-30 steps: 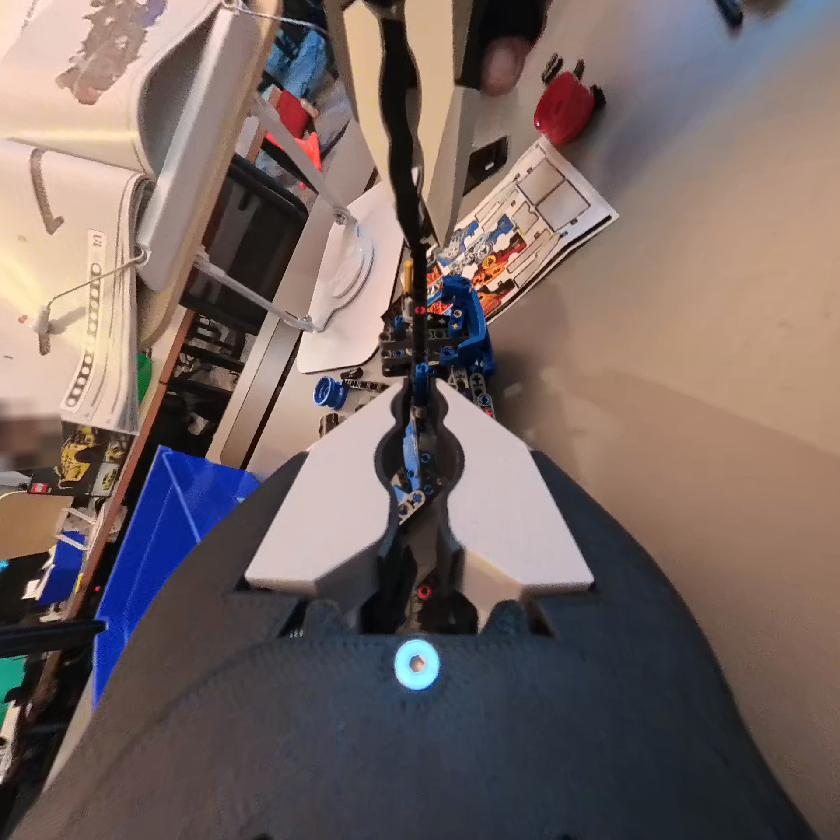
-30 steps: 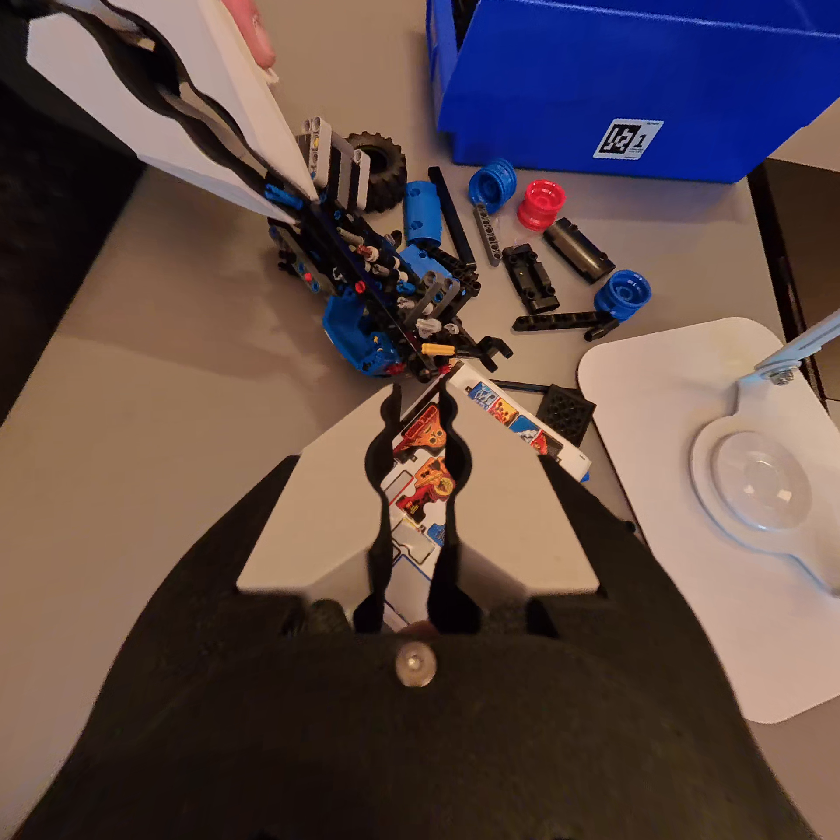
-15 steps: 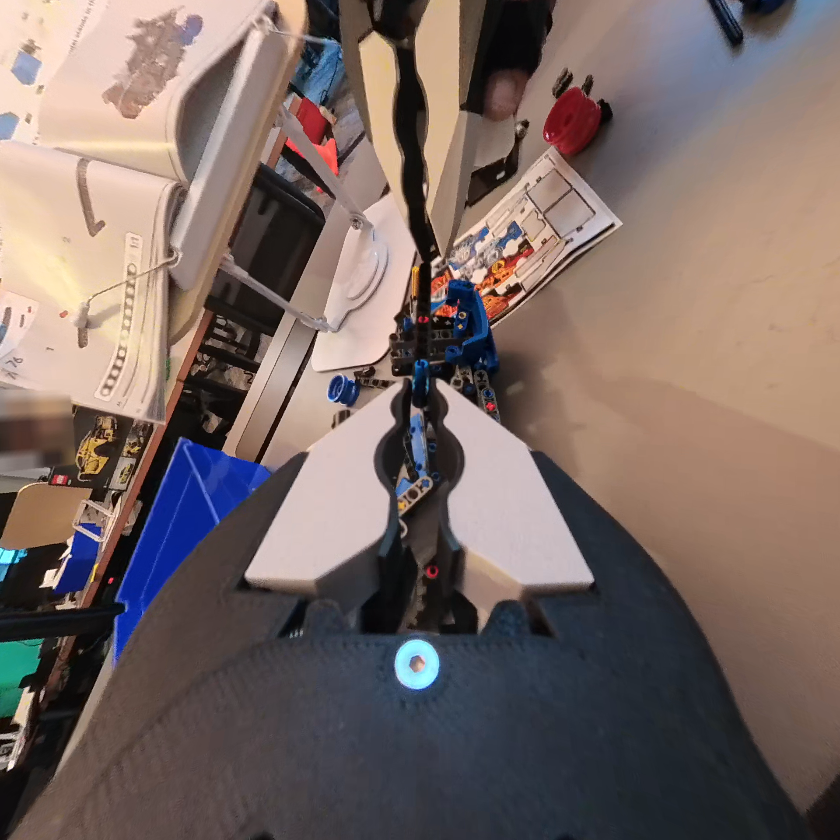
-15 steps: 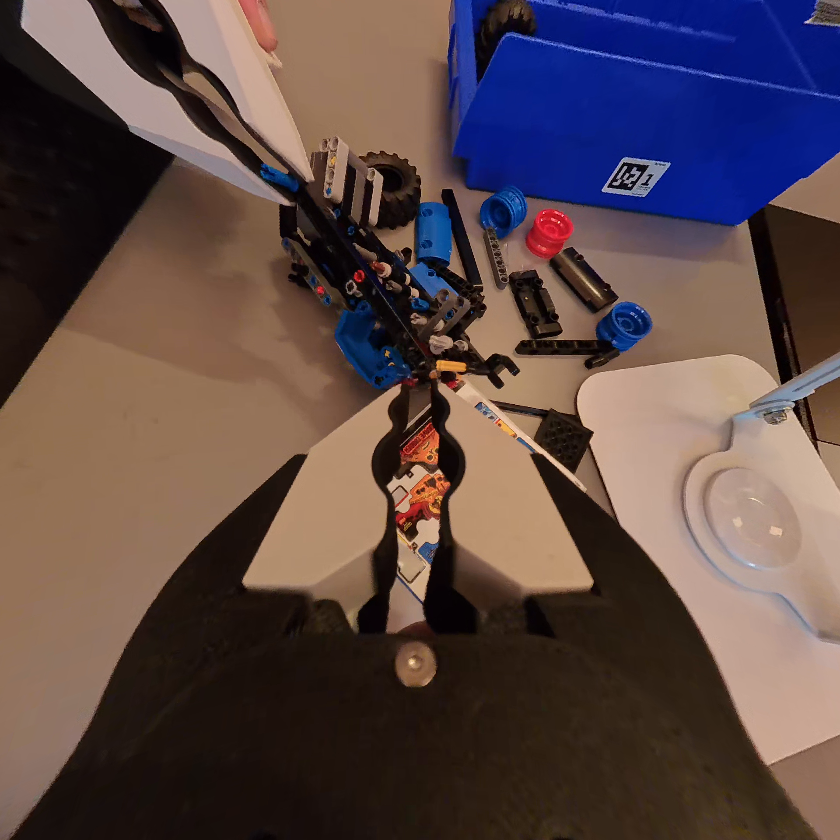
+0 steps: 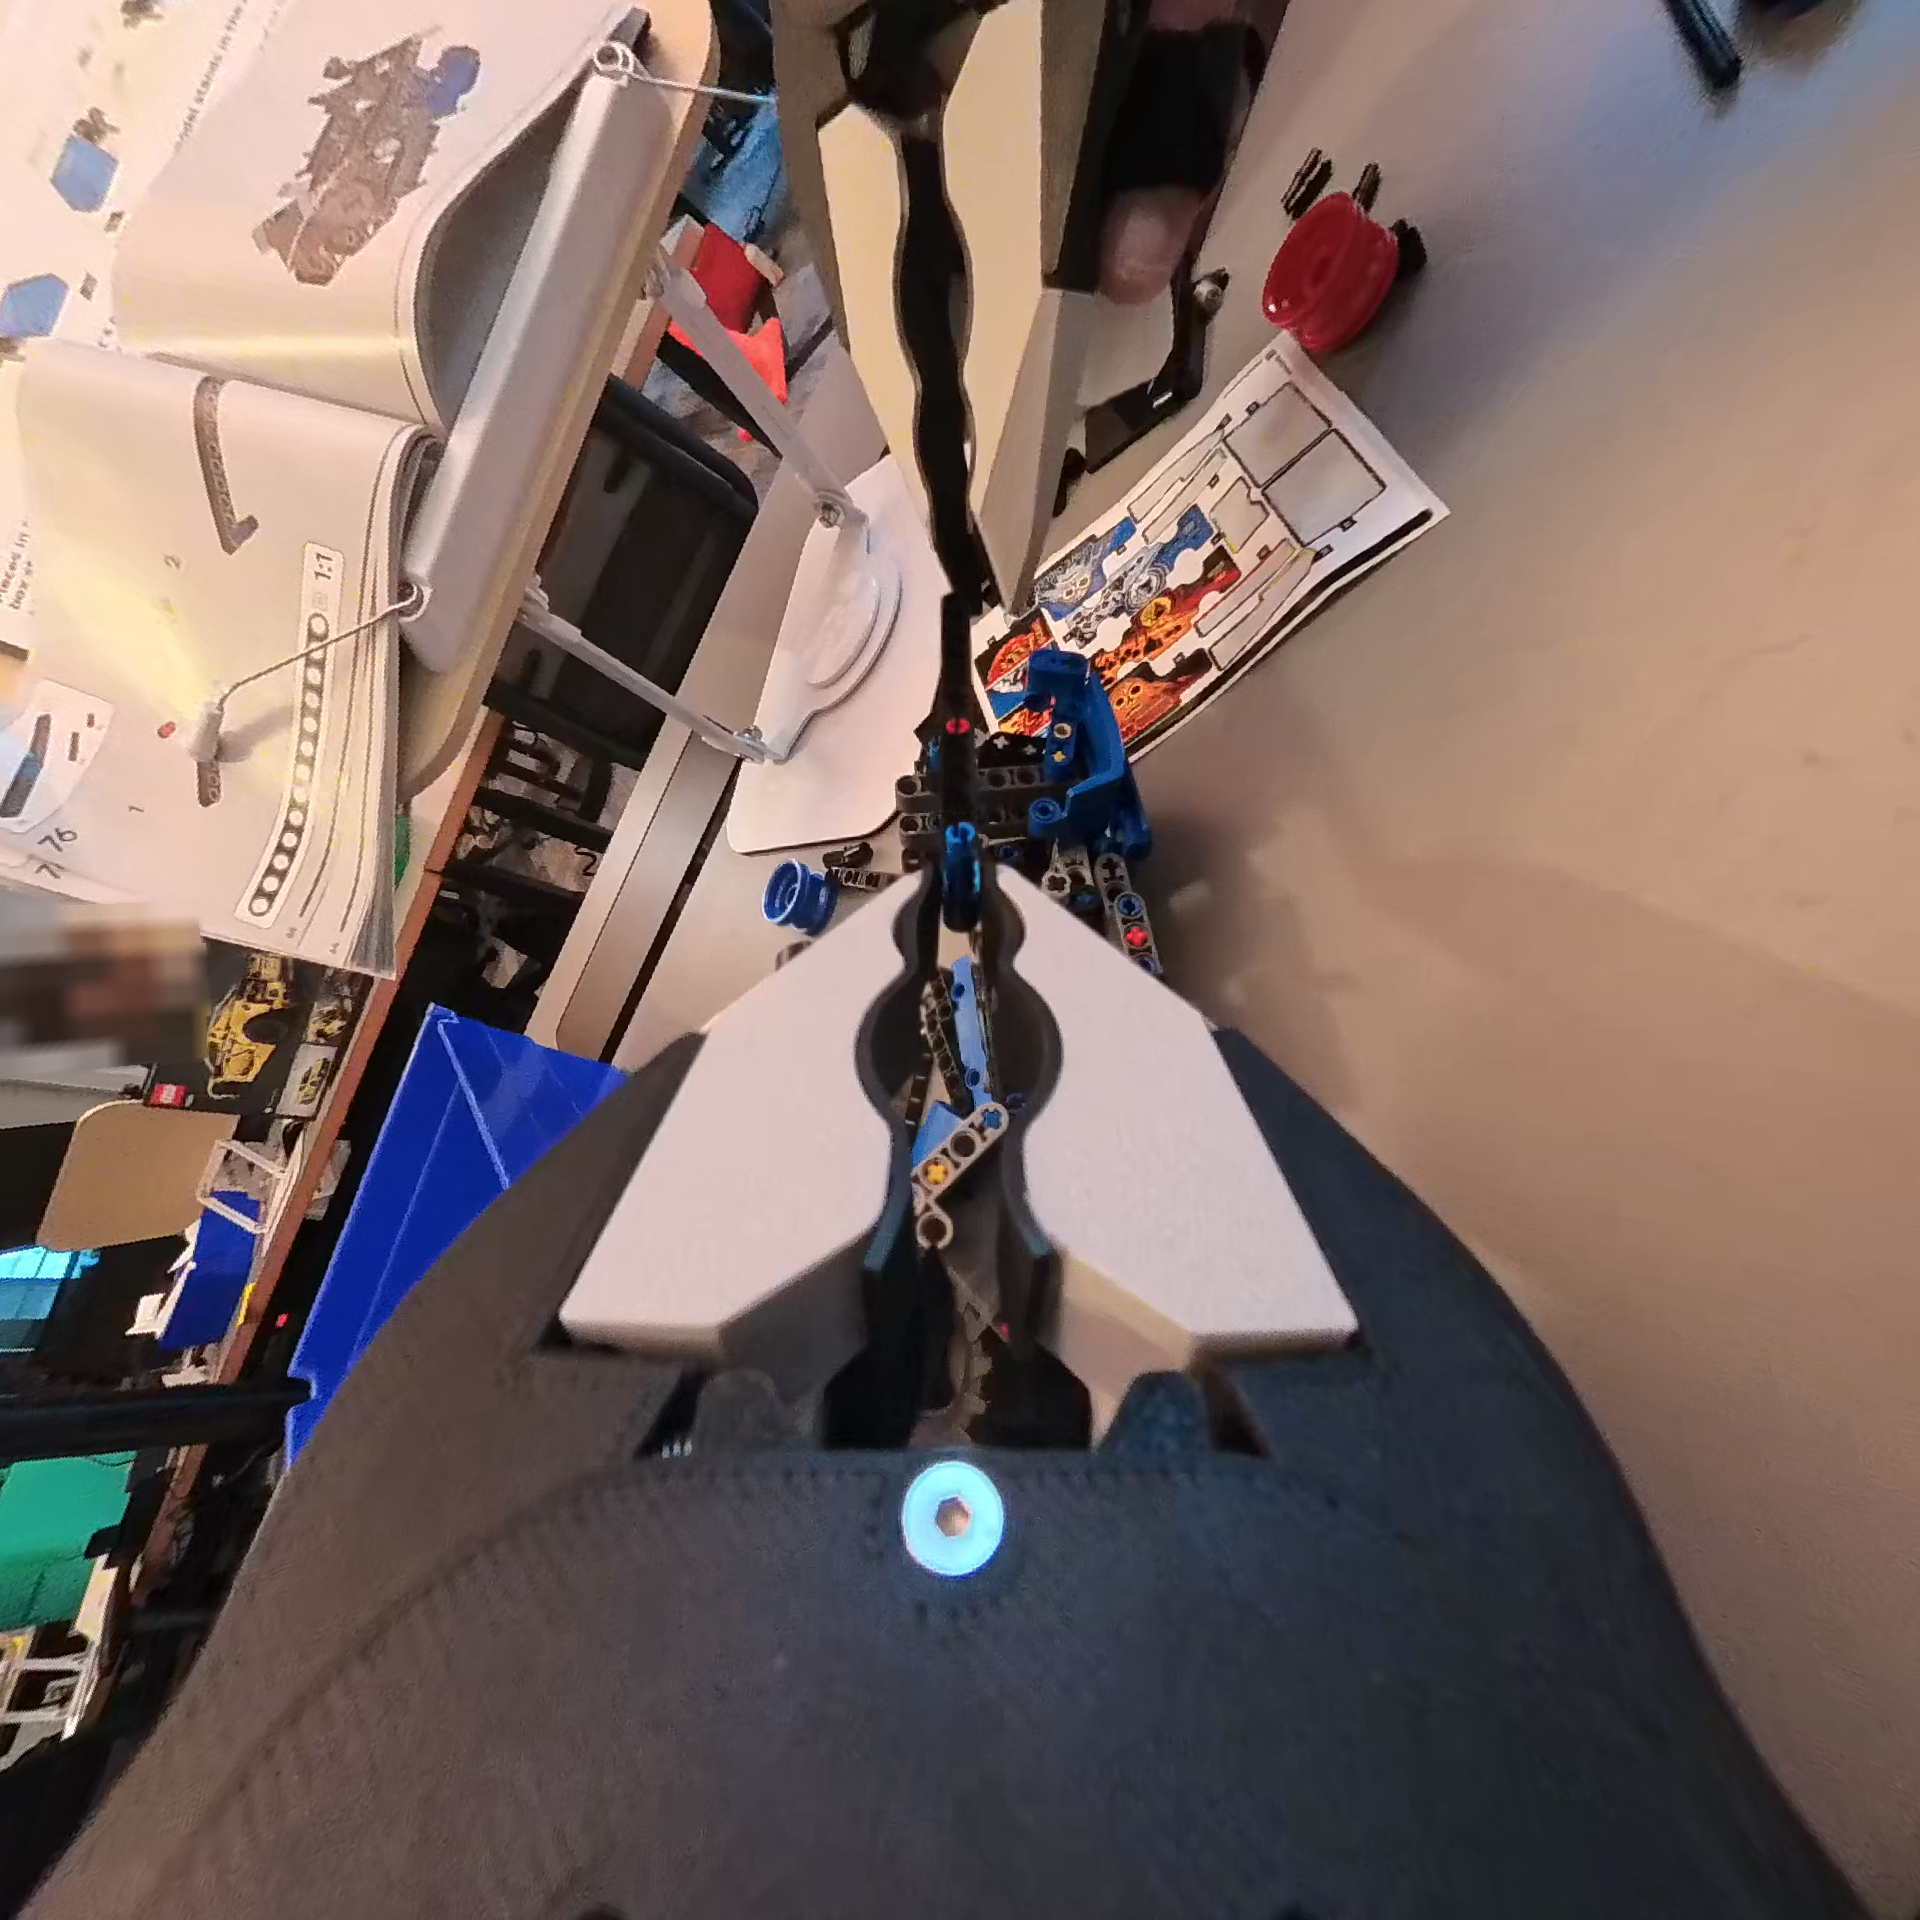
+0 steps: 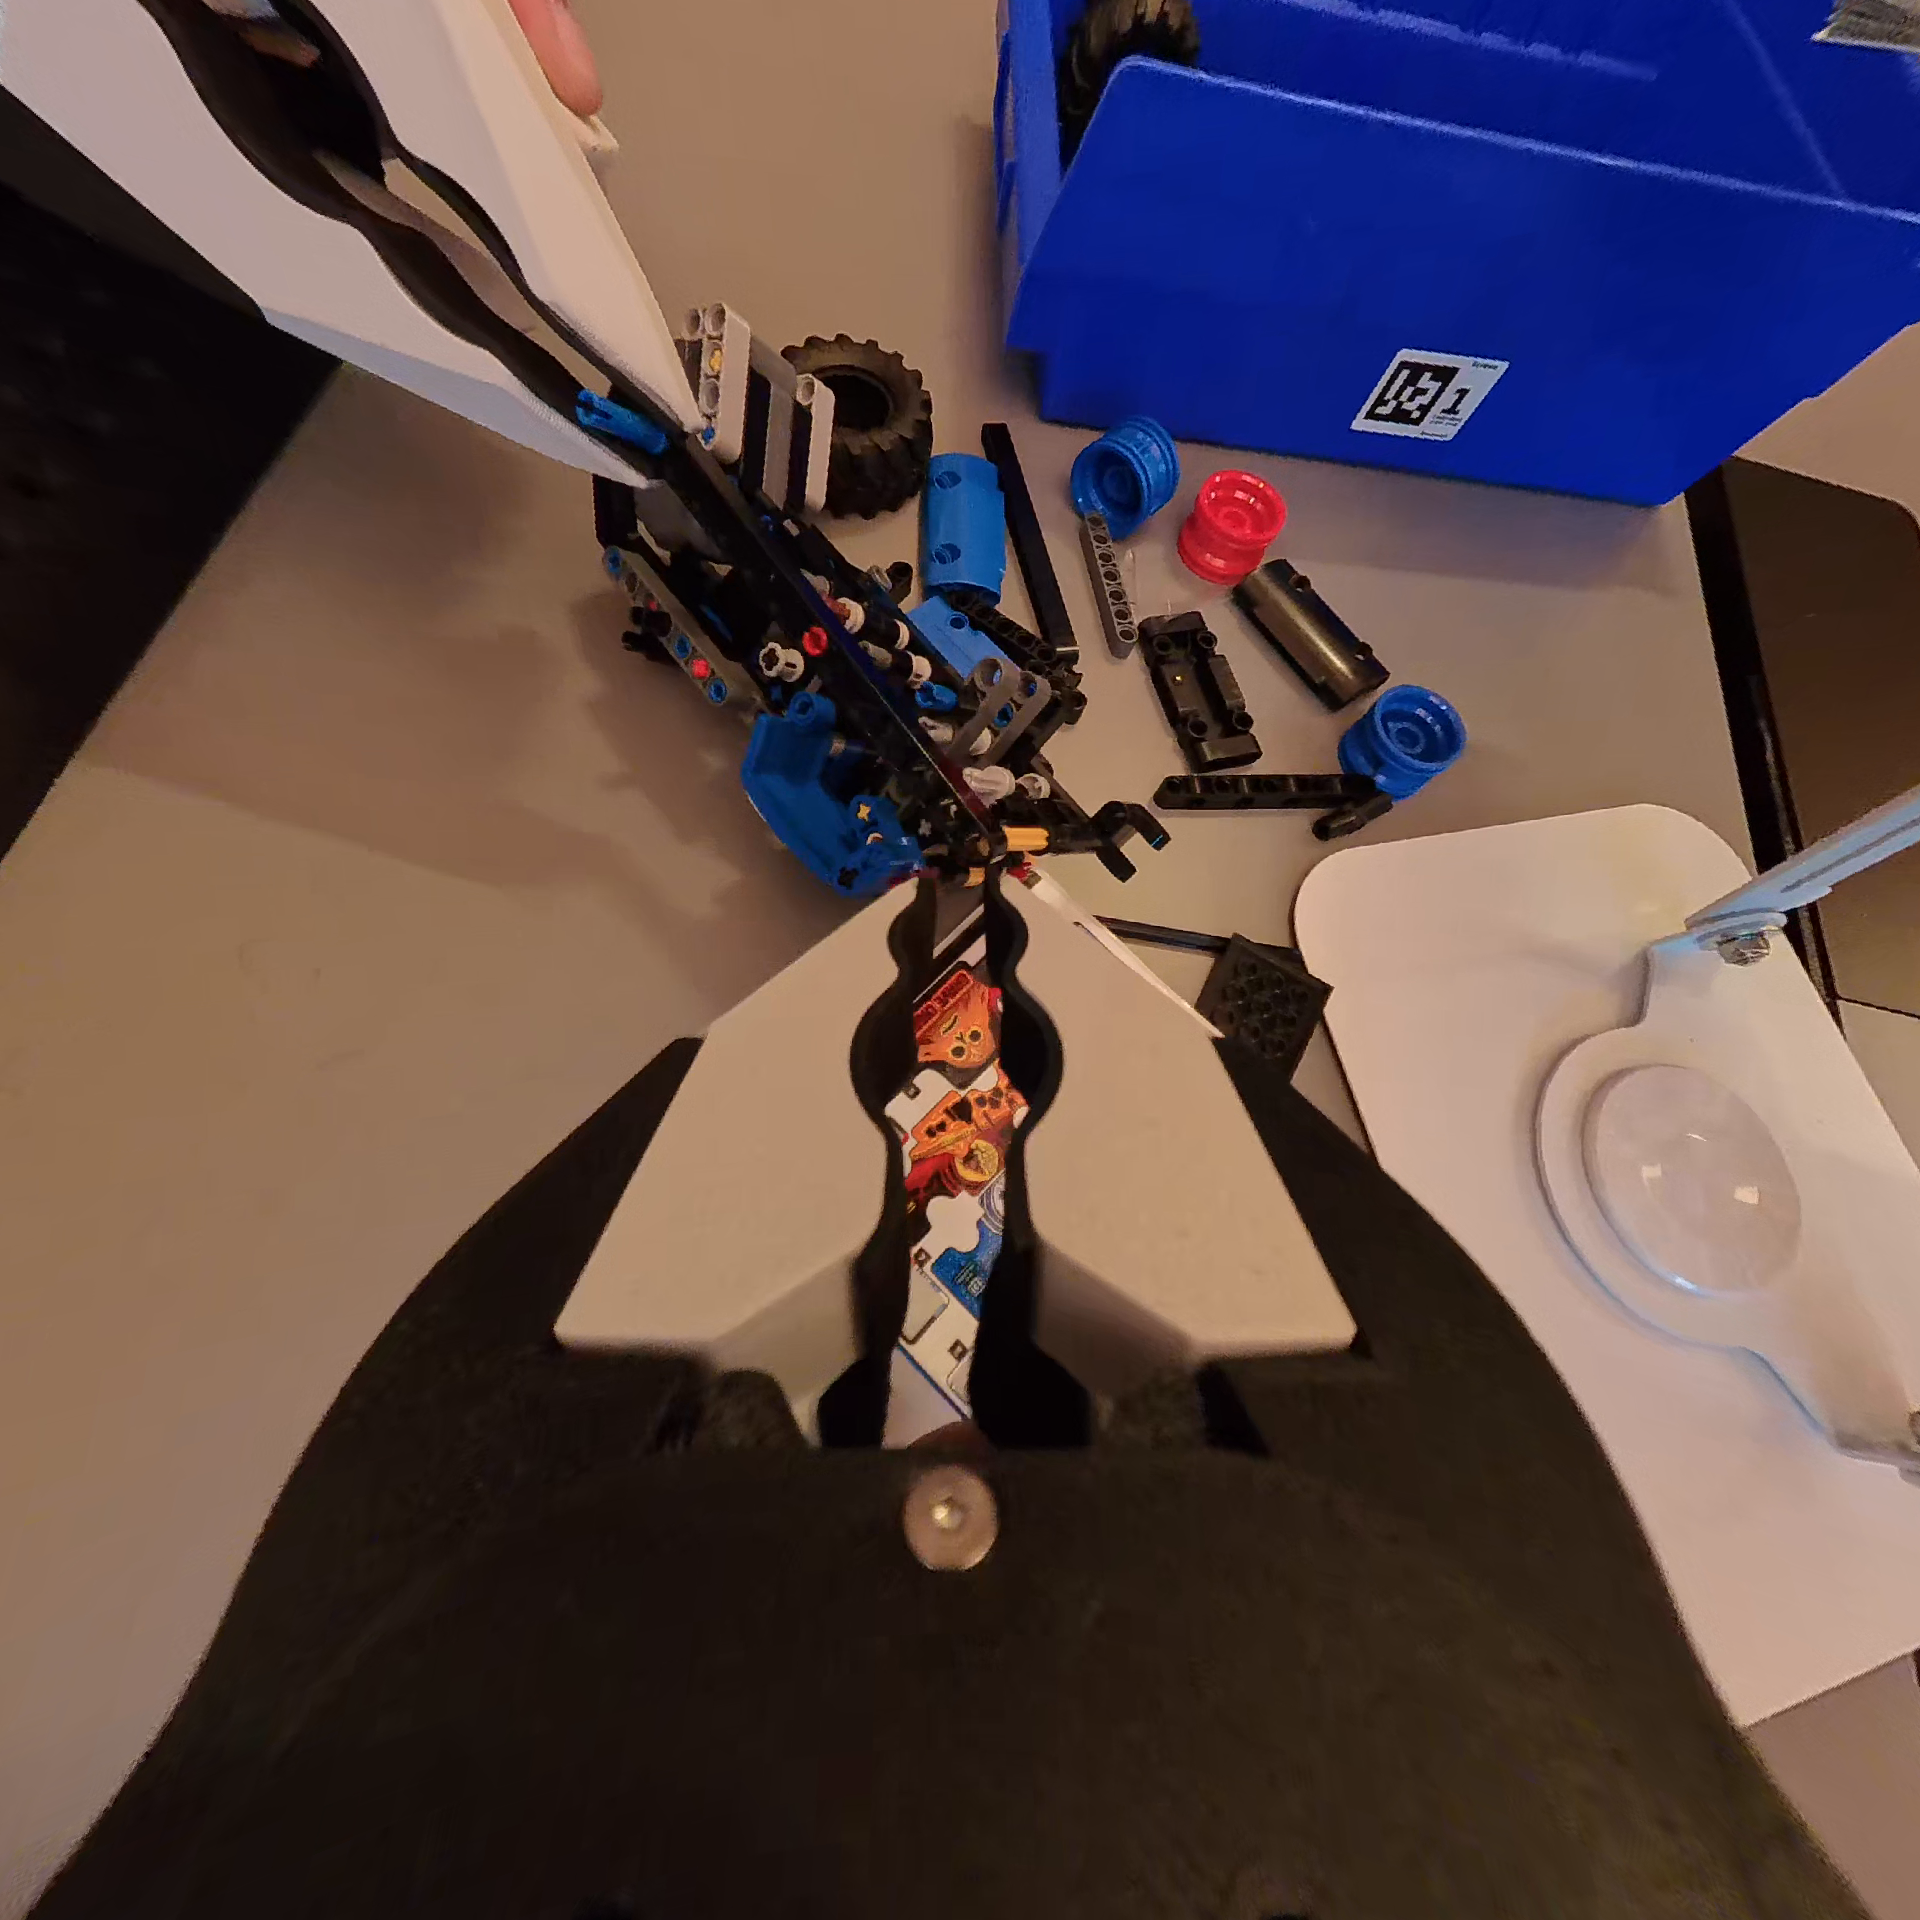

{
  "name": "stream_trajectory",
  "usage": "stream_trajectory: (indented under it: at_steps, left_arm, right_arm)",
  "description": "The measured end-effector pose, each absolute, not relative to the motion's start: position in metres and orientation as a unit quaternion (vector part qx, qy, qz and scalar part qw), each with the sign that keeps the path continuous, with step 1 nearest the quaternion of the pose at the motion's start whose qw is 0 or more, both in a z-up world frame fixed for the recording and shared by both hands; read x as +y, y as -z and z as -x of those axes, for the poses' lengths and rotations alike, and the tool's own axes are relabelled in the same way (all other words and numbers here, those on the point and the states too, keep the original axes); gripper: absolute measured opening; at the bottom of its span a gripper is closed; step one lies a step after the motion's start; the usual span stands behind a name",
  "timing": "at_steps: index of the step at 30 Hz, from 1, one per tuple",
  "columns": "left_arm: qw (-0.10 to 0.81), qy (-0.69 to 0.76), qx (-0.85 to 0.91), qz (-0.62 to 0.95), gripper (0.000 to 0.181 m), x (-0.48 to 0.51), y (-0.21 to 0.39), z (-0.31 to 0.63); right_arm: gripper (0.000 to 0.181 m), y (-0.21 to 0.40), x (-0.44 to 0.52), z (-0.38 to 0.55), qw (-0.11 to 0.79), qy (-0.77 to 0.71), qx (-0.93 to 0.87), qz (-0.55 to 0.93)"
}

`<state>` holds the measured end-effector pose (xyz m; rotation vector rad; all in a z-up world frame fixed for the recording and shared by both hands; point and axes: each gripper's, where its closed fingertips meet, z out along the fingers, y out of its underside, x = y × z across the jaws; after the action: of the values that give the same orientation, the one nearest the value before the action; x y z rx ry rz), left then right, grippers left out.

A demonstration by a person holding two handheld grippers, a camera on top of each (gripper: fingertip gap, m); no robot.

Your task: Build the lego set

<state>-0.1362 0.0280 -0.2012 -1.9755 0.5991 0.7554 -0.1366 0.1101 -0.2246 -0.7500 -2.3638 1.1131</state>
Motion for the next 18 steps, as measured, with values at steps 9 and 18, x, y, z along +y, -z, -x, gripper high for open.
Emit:
stream_trajectory:
  at_steps: [9, 18]
  left_arm:
    - [0.442, -0.312, 0.237, 0.807, 0.005, 0.027, 0.204, 0.142]
    - [0.422, -0.318, 0.229, 0.818, 0.005, 0.027, 0.210, 0.146]
  right_arm:
    - [0.006, 0.223, 0.111, 0.139, 0.213, -0.394, -0.853, 0.268]
    - [0.007, 0.218, 0.111, 0.144, 0.225, -0.386, -0.855, 0.263]
